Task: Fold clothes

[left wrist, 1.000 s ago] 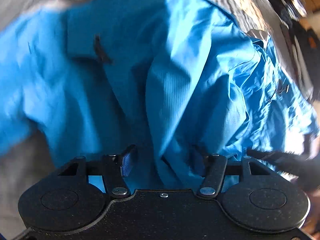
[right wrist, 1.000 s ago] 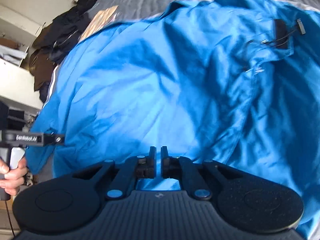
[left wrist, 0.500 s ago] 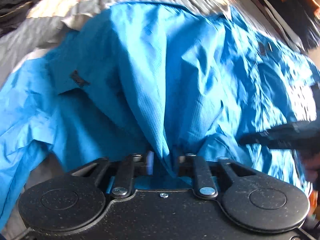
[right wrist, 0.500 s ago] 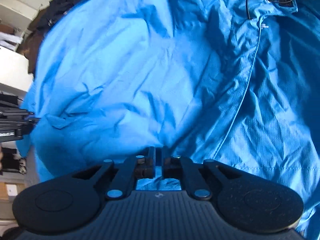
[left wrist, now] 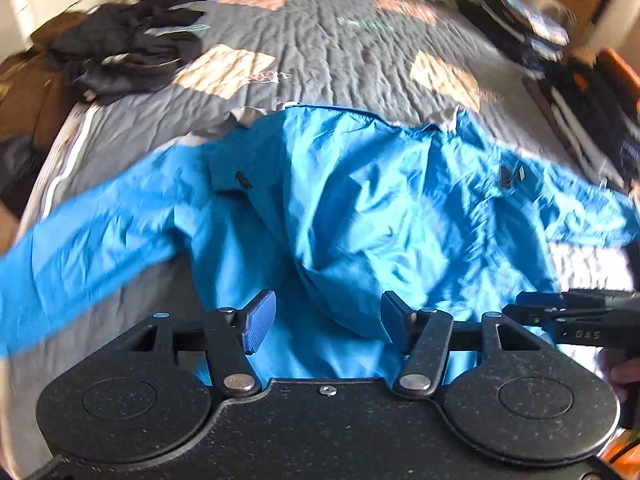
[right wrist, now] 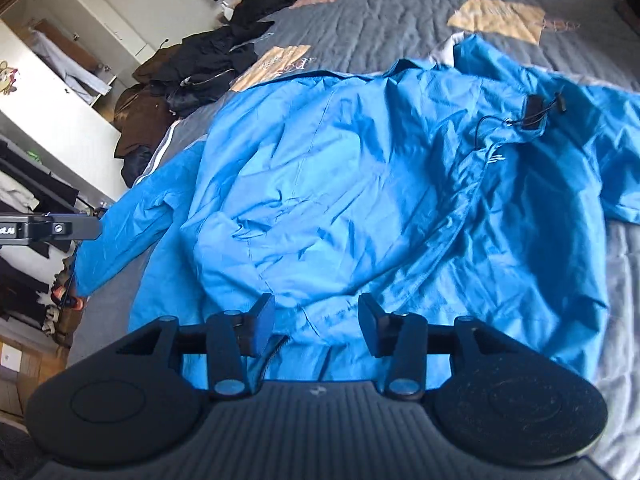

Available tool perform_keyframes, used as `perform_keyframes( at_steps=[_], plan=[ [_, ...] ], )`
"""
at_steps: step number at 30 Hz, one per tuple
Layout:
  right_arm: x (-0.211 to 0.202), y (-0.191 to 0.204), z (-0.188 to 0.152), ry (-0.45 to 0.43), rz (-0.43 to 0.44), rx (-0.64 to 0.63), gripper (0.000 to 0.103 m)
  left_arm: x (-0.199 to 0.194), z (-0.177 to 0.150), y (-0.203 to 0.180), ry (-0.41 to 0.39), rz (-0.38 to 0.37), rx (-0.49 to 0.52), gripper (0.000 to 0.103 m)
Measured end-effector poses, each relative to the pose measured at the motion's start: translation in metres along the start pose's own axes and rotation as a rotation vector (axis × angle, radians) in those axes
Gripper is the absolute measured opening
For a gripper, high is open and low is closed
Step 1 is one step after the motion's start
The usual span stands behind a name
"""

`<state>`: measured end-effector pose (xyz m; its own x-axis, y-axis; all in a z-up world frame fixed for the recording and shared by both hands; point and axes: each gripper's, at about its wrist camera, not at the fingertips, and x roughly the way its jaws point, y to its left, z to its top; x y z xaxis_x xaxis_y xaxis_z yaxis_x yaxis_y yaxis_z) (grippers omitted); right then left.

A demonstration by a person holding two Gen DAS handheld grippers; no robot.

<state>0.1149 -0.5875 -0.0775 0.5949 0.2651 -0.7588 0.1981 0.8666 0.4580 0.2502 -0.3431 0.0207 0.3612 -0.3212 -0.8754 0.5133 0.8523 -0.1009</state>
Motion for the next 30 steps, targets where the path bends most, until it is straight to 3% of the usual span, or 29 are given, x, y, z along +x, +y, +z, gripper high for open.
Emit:
perform_keyframes(
  at_steps=[4, 13, 16, 23, 27, 30],
  plan=[
    [-0.032, -0.007, -0.001, -0.027, -0.006, -0.009, 0.047, -0.016, -0.009, -0.019, -0.007, 0.022, -0.052, 0.058],
    [-0.059, -0.028, -0.014, -0.037, -0.022, 0.016, 0.049, -0.024, -0.036, -0.042, -0.020, 0.038, 0.026, 0.058],
    [-0.054, -0.020, -0.018, -0.037, -0.033, 0.007, 0.049, -0.018, -0.044, -0.040, -0.033, 0.034, 0.080, 0.058],
    [-0.032, 0.012, -0.008, -0.099, -0.044, 0.011, 0.049, -0.001, -0.045, -0.026, -0.059, -0.072, 0.197, 0.058],
    [-0.004, 0.027, 0.008, -0.089, -0.041, -0.051, 0.050, 0.015, -0.037, -0.017, -0.093, -0.108, 0.279, 0.058],
    [0.024, 0.031, 0.022, -0.072, -0.051, -0.070, 0.052, 0.027, -0.030, -0.008, -0.087, -0.133, 0.280, 0.058]
  ],
)
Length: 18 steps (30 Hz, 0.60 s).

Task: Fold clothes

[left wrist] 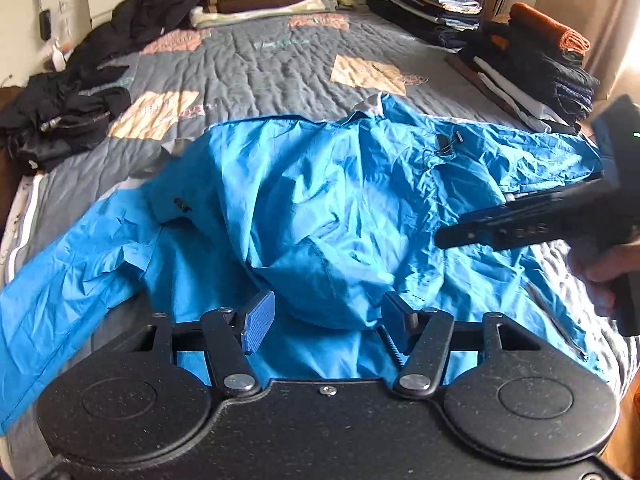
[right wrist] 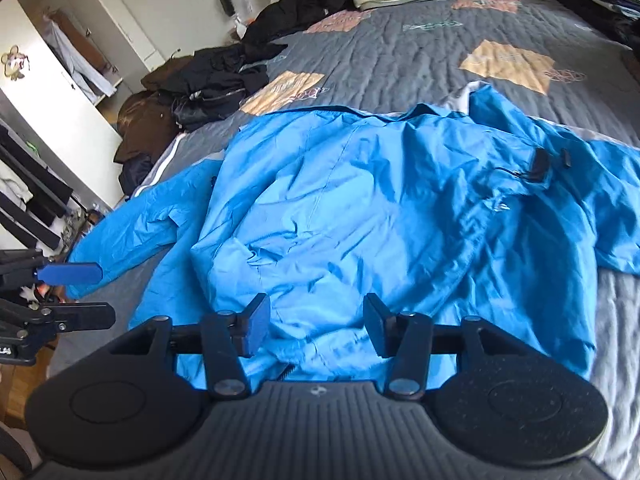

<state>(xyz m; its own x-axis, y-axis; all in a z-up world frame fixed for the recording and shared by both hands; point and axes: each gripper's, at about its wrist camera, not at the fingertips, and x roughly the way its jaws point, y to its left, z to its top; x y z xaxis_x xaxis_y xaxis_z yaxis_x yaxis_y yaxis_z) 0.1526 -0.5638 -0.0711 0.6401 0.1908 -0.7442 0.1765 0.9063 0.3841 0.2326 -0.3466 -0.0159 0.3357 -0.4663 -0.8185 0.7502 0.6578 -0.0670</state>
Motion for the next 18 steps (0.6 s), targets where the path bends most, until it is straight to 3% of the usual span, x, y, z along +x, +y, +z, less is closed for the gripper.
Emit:
perform_keyframes(
  at_steps=[4, 13, 18],
  plan=[
    [0.042, -0.002, 0.013, 0.032, 0.008, 0.001, 0.054, 0.012, 0.002, 0.013, -0.005, -0.031, 0.000, 0.060],
    [0.121, 0.001, 0.023, 0.111, -0.031, -0.207, 0.058, 0.038, -0.004, 0.040, 0.013, -0.057, -0.029, 0.061],
    [0.143, 0.001, 0.018, 0.156, -0.052, -0.288, 0.059, 0.046, -0.006, 0.048, 0.023, -0.050, -0.040, 0.061]
  ],
)
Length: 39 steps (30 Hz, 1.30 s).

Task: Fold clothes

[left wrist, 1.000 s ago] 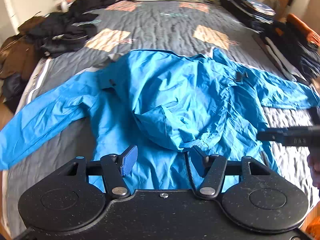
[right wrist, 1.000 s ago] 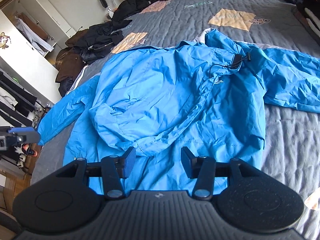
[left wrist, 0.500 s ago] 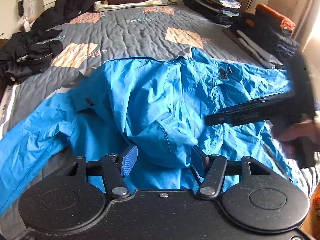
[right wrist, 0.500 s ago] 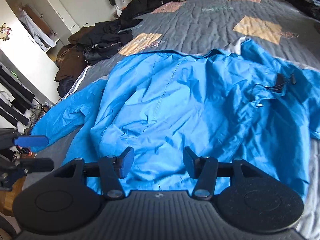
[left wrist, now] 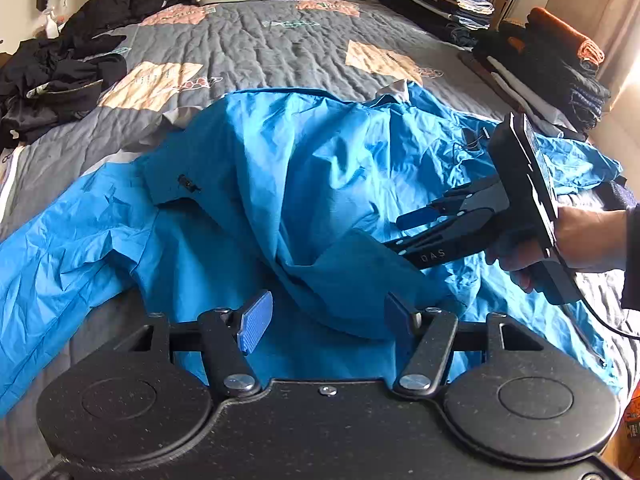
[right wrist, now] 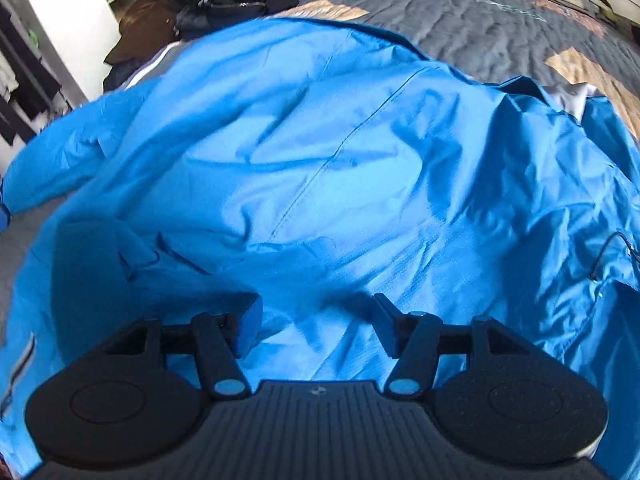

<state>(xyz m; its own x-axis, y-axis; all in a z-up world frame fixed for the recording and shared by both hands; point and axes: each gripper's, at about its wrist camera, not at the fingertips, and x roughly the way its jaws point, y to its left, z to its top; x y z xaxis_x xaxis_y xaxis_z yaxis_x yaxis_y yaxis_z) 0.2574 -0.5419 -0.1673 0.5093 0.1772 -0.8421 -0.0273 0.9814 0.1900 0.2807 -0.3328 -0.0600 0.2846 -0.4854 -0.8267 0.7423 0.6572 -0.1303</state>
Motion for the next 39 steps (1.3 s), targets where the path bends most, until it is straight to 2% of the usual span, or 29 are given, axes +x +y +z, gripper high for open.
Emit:
perform_keyframes(
  at_steps=[5, 6, 8, 9, 10, 16, 20, 24, 25, 27, 31, 34, 36, 38, 39],
  plan=[
    [0.003, -0.004, -0.011, -0.017, 0.025, -0.001, 0.058, 0.009, 0.006, 0.003, 0.000, 0.009, -0.004, 0.062],
    [0.003, -0.004, -0.014, -0.024, 0.027, -0.001, 0.055, 0.010, 0.006, 0.004, 0.000, 0.012, -0.007, 0.062],
    [0.001, -0.005, -0.018, -0.033, 0.030, 0.005, 0.038, 0.012, 0.007, 0.005, 0.002, 0.019, -0.016, 0.062],
    [-0.001, -0.006, -0.020, -0.033, 0.035, 0.010, 0.016, 0.013, 0.007, 0.005, 0.003, 0.022, -0.021, 0.062],
    [-0.002, -0.006, -0.021, -0.024, 0.043, 0.015, 0.000, 0.014, 0.007, 0.006, 0.004, 0.024, -0.025, 0.062],
    [-0.024, -0.002, -0.038, -0.021, 0.055, 0.012, 0.000, 0.017, 0.011, 0.006, 0.001, 0.036, -0.027, 0.062],
    [-0.042, -0.009, -0.049, 0.014, 0.074, 0.024, 0.000, 0.017, 0.012, 0.008, -0.004, 0.040, -0.032, 0.064],
    [-0.059, -0.016, -0.046, 0.003, 0.178, 0.093, 0.016, 0.017, 0.009, 0.005, 0.008, 0.033, -0.034, 0.066],
    [-0.061, -0.015, -0.043, -0.013, 0.191, 0.091, 0.033, 0.017, 0.007, 0.004, 0.011, 0.032, -0.030, 0.066],
    [-0.063, -0.010, -0.035, -0.036, 0.232, 0.105, 0.056, 0.016, 0.004, 0.001, 0.014, 0.027, -0.021, 0.066],
    [-0.054, -0.007, -0.029, -0.033, 0.245, 0.106, 0.064, 0.012, 0.001, -0.002, 0.015, 0.021, -0.021, 0.066],
    [-0.032, -0.005, -0.027, 0.008, 0.259, 0.106, 0.067, 0.012, -0.001, -0.001, 0.019, 0.025, -0.026, 0.066],
    [-0.014, 0.001, -0.025, 0.042, 0.238, 0.089, 0.068, 0.012, -0.001, 0.000, 0.020, 0.029, -0.027, 0.066],
    [-0.008, 0.000, -0.028, 0.036, 0.220, 0.083, 0.066, 0.011, -0.001, 0.001, 0.021, 0.033, -0.028, 0.066],
    [-0.007, 0.000, -0.028, 0.029, 0.202, 0.090, 0.053, 0.011, -0.001, 0.002, 0.020, 0.035, -0.027, 0.066]
  ],
)
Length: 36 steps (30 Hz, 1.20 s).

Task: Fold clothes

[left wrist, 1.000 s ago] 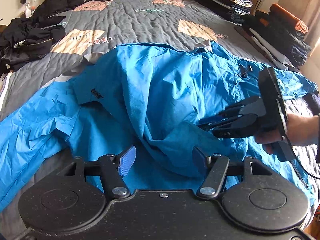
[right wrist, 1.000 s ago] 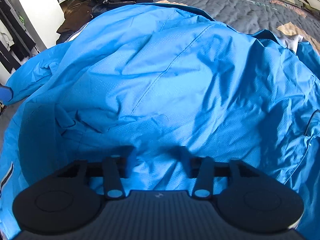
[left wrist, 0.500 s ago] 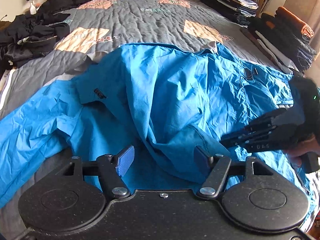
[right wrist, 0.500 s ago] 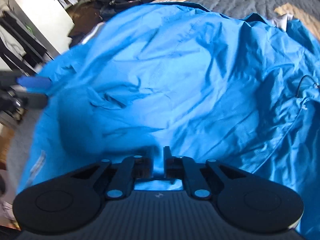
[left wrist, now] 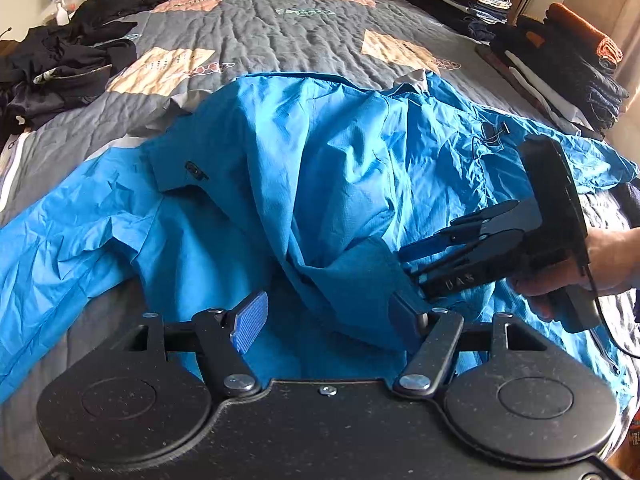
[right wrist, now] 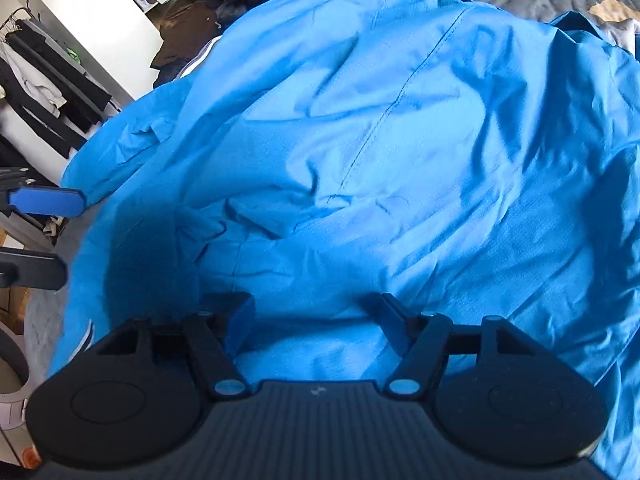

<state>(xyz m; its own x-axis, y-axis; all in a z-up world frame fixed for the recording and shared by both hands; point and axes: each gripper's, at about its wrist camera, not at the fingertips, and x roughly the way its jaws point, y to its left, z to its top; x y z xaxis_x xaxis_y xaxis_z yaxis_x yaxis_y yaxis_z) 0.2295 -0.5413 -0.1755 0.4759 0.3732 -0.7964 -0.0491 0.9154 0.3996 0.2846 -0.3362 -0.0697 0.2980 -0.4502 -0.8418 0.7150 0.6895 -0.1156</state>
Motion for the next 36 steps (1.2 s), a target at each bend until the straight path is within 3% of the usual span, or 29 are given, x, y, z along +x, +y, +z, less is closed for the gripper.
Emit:
perform_keyframes(
  at_steps=[1, 2, 7, 8, 12, 14, 17, 18, 20, 21, 23, 27, 32, 36],
  plan=[
    [-0.002, -0.001, 0.000, -0.007, -0.028, 0.008, 0.012, 0.000, 0.000, 0.001, -0.001, 0.001, -0.001, 0.066],
    [-0.004, -0.004, -0.001, -0.007, -0.053, 0.021, 0.000, 0.000, 0.001, 0.001, -0.001, 0.001, -0.004, 0.066],
    [-0.019, -0.015, -0.020, 0.050, -0.020, 0.090, 0.000, -0.001, 0.004, 0.004, -0.013, 0.004, -0.015, 0.066],
    [-0.024, -0.014, -0.023, 0.059, -0.011, 0.091, 0.000, 0.000, 0.004, 0.004, -0.015, 0.004, -0.011, 0.070],
    [-0.053, -0.006, -0.034, 0.014, 0.020, 0.077, 0.002, 0.004, -0.001, -0.006, -0.011, -0.006, 0.044, 0.078],
    [-0.066, -0.002, -0.036, -0.015, 0.021, 0.078, 0.006, 0.008, 0.001, -0.011, -0.019, -0.023, 0.048, 0.078],
    [-0.079, 0.002, -0.040, -0.048, 0.010, 0.085, 0.019, 0.009, 0.015, -0.022, -0.081, -0.060, 0.036, 0.077],
    [-0.082, 0.001, -0.041, -0.061, 0.008, 0.097, 0.028, 0.009, 0.020, -0.026, -0.108, -0.075, 0.040, 0.076],
    [-0.080, 0.002, -0.042, -0.075, 0.005, 0.108, 0.034, 0.018, 0.029, -0.034, -0.117, -0.086, 0.066, 0.059],
    [-0.076, 0.004, -0.042, -0.076, 0.003, 0.109, 0.036, 0.028, 0.032, -0.037, -0.085, -0.085, 0.076, 0.054],
    [-0.065, 0.007, -0.043, -0.065, -0.008, 0.106, 0.039, 0.061, 0.027, -0.036, 0.072, -0.073, 0.056, 0.034],
    [-0.052, 0.005, -0.046, -0.036, -0.013, 0.114, 0.041, 0.094, -0.017, -0.027, 0.207, -0.058, 0.040, 0.032],
    [-0.062, 0.000, -0.051, -0.033, 0.014, 0.157, 0.041, 0.074, -0.038, -0.031, 0.145, -0.108, 0.109, 0.034],
    [-0.079, -0.006, -0.053, -0.075, -0.017, 0.211, 0.044, 0.050, -0.033, -0.007, 0.074, -0.145, -0.030, 0.034]
  ],
)
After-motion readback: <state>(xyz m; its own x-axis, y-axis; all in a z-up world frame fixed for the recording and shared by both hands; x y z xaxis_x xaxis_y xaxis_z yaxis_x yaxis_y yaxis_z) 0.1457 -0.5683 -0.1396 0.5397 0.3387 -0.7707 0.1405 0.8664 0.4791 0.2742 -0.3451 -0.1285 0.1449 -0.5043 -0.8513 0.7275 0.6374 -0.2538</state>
